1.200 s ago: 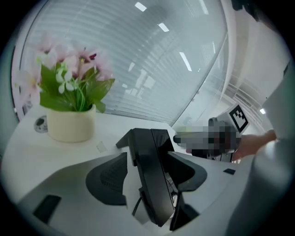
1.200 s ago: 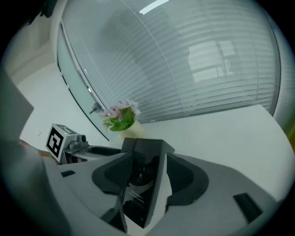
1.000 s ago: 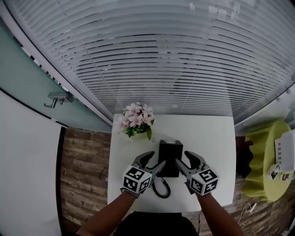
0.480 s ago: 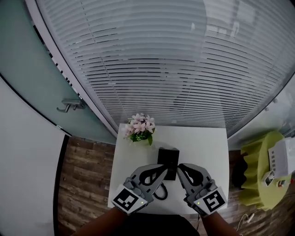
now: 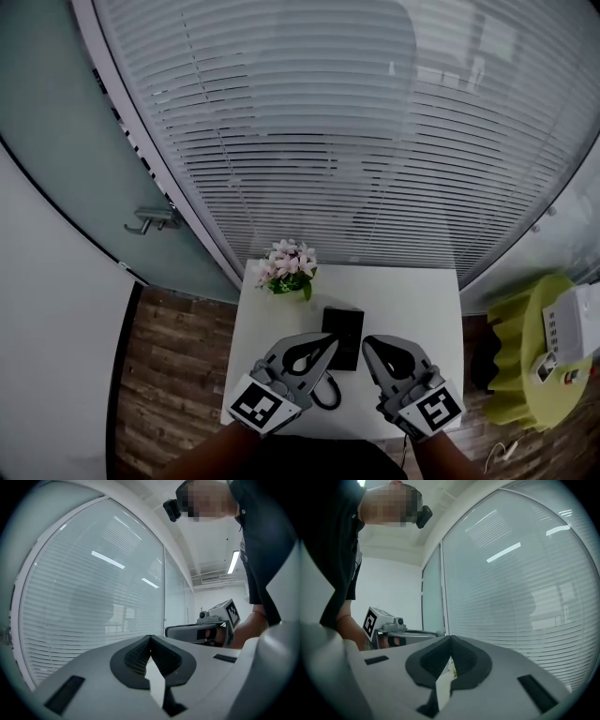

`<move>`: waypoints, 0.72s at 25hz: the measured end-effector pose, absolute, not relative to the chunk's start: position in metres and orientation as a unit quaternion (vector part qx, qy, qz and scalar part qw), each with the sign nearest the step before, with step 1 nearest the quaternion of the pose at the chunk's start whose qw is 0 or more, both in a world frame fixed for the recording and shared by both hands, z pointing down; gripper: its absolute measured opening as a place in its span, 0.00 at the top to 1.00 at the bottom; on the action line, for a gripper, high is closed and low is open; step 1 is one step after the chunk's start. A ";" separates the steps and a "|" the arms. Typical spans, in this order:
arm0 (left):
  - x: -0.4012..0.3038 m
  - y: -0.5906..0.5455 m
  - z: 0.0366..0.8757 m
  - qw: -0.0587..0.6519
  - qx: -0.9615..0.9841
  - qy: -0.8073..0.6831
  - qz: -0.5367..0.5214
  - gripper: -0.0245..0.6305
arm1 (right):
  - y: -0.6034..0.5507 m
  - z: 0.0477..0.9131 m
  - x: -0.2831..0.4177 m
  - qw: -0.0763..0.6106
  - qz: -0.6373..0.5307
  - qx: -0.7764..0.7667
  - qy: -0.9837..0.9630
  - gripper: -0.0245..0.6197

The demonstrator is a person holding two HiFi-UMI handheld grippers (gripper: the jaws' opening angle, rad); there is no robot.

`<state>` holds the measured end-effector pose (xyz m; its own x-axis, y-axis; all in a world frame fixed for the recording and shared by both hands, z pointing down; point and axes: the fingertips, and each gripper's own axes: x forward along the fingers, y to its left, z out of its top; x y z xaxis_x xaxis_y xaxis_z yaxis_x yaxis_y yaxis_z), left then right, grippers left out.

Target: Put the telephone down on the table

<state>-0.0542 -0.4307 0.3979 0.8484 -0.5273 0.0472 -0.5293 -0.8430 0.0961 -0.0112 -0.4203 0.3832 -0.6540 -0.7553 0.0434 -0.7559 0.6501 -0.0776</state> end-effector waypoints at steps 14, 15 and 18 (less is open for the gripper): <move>-0.045 -0.426 0.404 0.057 0.963 -0.262 0.011 0.95 | -0.417 0.388 -0.013 0.007 0.038 0.406 -0.913 0.93; -0.044 -0.425 0.404 0.061 0.963 -0.262 0.010 0.95 | -0.416 0.388 -0.012 0.006 0.040 0.406 -0.913 0.93; -0.044 -0.426 0.403 0.069 0.962 -0.263 0.004 0.95 | -0.416 0.386 -0.011 -0.001 0.042 0.406 -0.913 0.93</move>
<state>-0.0439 -0.4263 0.4033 0.8620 -0.5049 0.0440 -0.5060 -0.8526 0.1305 -0.0114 -0.4162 0.3860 -0.6711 -0.7406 0.0323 -0.7405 0.6676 -0.0774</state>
